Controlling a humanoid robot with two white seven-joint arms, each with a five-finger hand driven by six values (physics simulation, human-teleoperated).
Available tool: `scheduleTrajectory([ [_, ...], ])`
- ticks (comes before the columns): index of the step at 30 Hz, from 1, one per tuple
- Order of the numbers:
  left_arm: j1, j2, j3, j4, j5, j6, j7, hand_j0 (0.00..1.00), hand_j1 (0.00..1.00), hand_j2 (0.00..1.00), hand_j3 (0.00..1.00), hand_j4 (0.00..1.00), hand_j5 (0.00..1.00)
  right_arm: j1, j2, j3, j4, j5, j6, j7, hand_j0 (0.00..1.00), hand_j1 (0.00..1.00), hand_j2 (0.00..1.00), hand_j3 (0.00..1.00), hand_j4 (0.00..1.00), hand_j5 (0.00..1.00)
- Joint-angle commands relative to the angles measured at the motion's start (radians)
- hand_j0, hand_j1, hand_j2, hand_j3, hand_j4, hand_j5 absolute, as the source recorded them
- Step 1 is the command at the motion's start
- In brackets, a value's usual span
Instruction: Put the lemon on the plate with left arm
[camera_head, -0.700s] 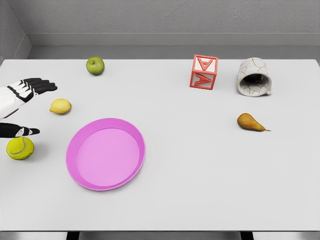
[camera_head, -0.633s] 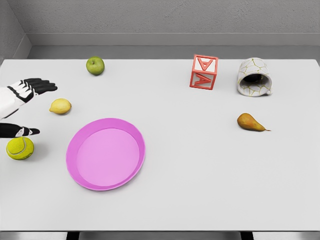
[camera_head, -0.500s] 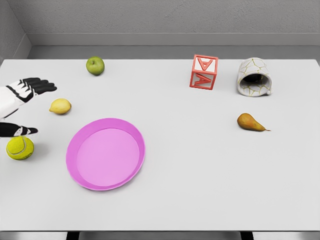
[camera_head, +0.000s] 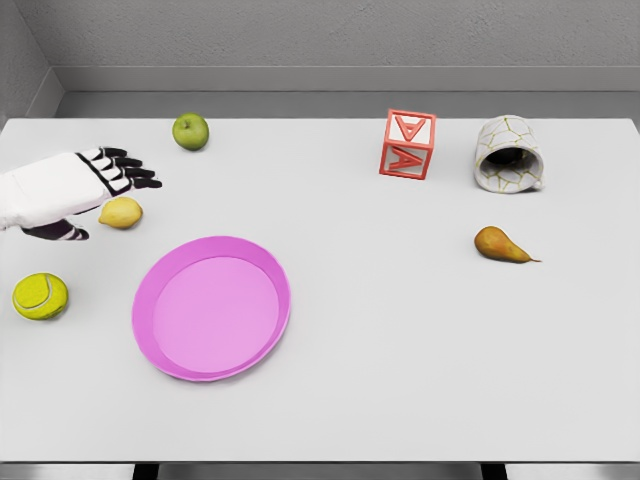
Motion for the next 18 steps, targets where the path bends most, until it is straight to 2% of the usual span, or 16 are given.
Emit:
scheduleTrajectory([
  [1, 0.000, -0.040, -0.141, 0.046, -0.036, 0.001, -0.038, 1.00, 1.00, 1.00, 1.00, 1.00, 1.00, 0.000, 0.000, 0.000, 0.000, 0.000, 0.000, 0.000, 1.00, 1.00, 1.00, 1.00, 1.00, 1.00],
  [3, -0.060, -0.051, -0.145, 0.213, -0.036, 0.001, -0.038, 1.00, 1.00, 1.00, 1.00, 1.00, 1.00, 0.000, 0.000, 0.000, 0.000, 0.000, 0.000, 0.000, 1.00, 1.00, 1.00, 1.00, 1.00, 1.00],
  [4, -0.080, -0.055, -0.145, 0.270, -0.036, 0.001, -0.038, 1.00, 1.00, 1.00, 1.00, 1.00, 1.00, 0.000, 0.000, 0.000, 0.000, 0.000, 0.000, 0.000, 1.00, 1.00, 1.00, 1.00, 1.00, 1.00],
  [8, -0.118, -0.107, -0.155, 0.282, -0.038, 0.001, -0.040, 1.00, 1.00, 1.00, 1.00, 1.00, 1.00, 0.000, 0.000, 0.000, 0.000, 0.000, 0.000, 0.000, 1.00, 1.00, 1.00, 1.00, 1.00, 1.00],
  [9, -0.150, -0.124, -0.180, 0.327, -0.038, 0.001, -0.038, 1.00, 1.00, 1.00, 1.00, 1.00, 1.00, 0.000, 0.000, 0.000, 0.000, 0.000, 0.000, 0.000, 1.00, 1.00, 1.00, 1.00, 1.00, 1.00],
  [10, -0.208, -0.136, -0.217, 0.406, -0.035, 0.001, -0.038, 1.00, 1.00, 1.00, 1.00, 1.00, 1.00, 0.000, 0.000, 0.000, 0.000, 0.000, 0.000, 0.000, 1.00, 1.00, 1.00, 1.00, 1.00, 1.00],
  [11, -0.229, -0.144, -0.223, 0.460, -0.032, 0.001, -0.038, 1.00, 1.00, 1.00, 1.00, 1.00, 1.00, 0.000, 0.000, 0.000, 0.000, 0.000, 0.000, 0.000, 1.00, 1.00, 1.00, 1.00, 1.00, 1.00],
  [12, -0.244, -0.153, -0.223, 0.475, -0.038, 0.001, -0.038, 1.00, 1.00, 1.00, 1.00, 1.00, 1.00, 0.000, 0.000, 0.000, 0.000, 0.000, 0.000, 0.000, 1.00, 1.00, 1.00, 1.00, 1.00, 1.00],
  [18, -0.245, -0.153, -0.220, 0.485, -0.039, 0.001, -0.038, 1.00, 1.00, 1.00, 1.00, 1.00, 1.00, 0.000, 0.000, 0.000, 0.000, 0.000, 0.000, 0.000, 1.00, 1.00, 1.00, 1.00, 1.00, 1.00],
])
